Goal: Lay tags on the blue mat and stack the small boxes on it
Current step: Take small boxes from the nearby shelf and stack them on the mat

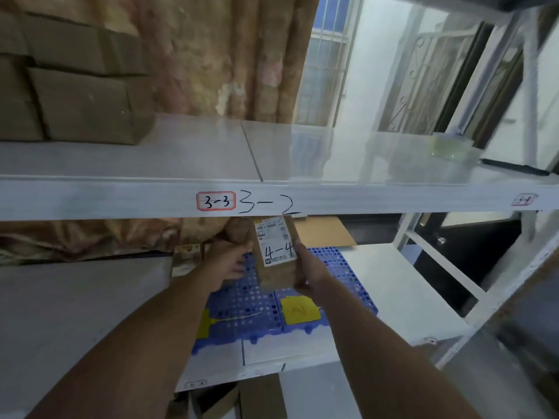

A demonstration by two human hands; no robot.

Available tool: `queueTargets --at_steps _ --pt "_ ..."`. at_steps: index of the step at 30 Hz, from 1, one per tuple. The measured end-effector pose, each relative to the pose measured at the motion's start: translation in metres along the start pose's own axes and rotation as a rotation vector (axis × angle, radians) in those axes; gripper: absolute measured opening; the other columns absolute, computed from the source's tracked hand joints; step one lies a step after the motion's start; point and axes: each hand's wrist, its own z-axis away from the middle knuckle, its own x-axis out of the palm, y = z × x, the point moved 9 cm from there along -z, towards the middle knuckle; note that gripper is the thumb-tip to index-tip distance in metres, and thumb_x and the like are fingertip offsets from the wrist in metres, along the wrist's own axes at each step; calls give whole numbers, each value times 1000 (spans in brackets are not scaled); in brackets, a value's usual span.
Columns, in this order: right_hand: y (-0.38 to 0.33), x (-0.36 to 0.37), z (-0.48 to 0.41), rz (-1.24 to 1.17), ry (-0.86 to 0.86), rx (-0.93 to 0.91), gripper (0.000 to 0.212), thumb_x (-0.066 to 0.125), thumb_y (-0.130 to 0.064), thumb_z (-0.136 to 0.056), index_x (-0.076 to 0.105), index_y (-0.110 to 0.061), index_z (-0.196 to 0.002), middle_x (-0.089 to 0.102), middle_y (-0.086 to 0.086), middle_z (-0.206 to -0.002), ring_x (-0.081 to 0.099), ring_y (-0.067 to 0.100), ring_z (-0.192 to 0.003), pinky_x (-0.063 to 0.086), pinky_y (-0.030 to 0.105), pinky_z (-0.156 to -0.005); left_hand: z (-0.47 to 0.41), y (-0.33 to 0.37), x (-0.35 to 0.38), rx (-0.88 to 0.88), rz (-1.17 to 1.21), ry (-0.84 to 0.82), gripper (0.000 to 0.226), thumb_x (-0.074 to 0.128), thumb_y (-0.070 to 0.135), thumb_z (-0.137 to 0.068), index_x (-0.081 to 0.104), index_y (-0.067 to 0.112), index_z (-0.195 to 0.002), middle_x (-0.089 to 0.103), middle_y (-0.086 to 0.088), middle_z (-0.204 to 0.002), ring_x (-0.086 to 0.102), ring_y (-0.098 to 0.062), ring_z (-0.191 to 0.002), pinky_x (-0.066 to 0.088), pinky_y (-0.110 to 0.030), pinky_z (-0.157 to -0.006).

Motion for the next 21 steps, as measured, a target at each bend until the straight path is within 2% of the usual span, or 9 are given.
queueTargets --at_steps 1,3,4,7,9,11,14,18,21 --pt "1 4 -13 46 22 -7 70 59 -74 -83 68 -10 -112 71 16 -105 67 30 -87 53 41 -75 -8 -3 2 1 15 1 32 69 29 -94 57 9 -116 65 -7 -102 66 -27 -91 56 -44 -82" --pt "7 13 -41 176 28 12 92 53 -89 -72 65 -10 -118 70 15 -110 69 29 -86 53 35 -72 -21 -7 4 13 24 36 31 67 24 -96 62 5 -120 69 -9 -103 68 -28 -90 57 -47 -85" --pt "6 15 -52 275 26 -8 94 47 -89 -75 64 -8 -121 68 13 -110 66 27 -84 53 33 -72 -28 -9 3 17 17 59 29 67 21 -96 64 3 -119 70 -11 -107 68 -28 -90 57 -47 -84" --pt "-7 18 -68 594 82 -148 66 37 -60 -101 69 -3 -111 67 18 -111 59 26 -84 45 31 -71 -50 -16 -1 18 -47 145 20 69 13 -94 66 1 -110 72 -17 -107 70 -29 -84 60 -42 -72" --pt "-7 14 -87 628 98 -195 53 44 -52 -102 72 -7 -102 71 16 -105 60 26 -81 45 31 -70 -63 -21 -4 31 -113 215 18 72 11 -92 69 0 -107 74 -16 -103 72 -31 -82 62 -43 -68" --pt "-5 15 -98 618 107 -224 43 50 -47 -101 73 -11 -108 69 10 -98 58 19 -74 43 27 -64 -75 -30 -5 7 -141 281 6 72 10 -91 71 4 -93 74 -13 -94 71 -29 -79 62 -45 -70" --pt "1 21 -116 678 110 -267 40 52 -46 -101 74 -14 -108 66 4 -85 56 14 -65 38 25 -55 -88 -43 -8 -35 -184 400 19 72 12 -91 65 10 -73 68 -6 -81 66 -24 -73 58 -36 -66" --pt "14 30 -136 720 107 -288 44 50 -45 -101 76 -10 -97 64 3 -74 52 10 -56 36 23 -47 -107 -60 -12 -40 -316 444 19 68 18 -95 71 3 -83 70 -9 -83 65 -25 -74 56 -35 -72" --pt "18 35 -144 724 94 -295 44 49 -43 -103 76 -8 -98 63 3 -74 51 11 -58 33 24 -47 -117 -68 -14 -49 -377 462 23 64 20 -97 76 1 -100 73 -15 -102 66 -29 -86 53 -35 -76"
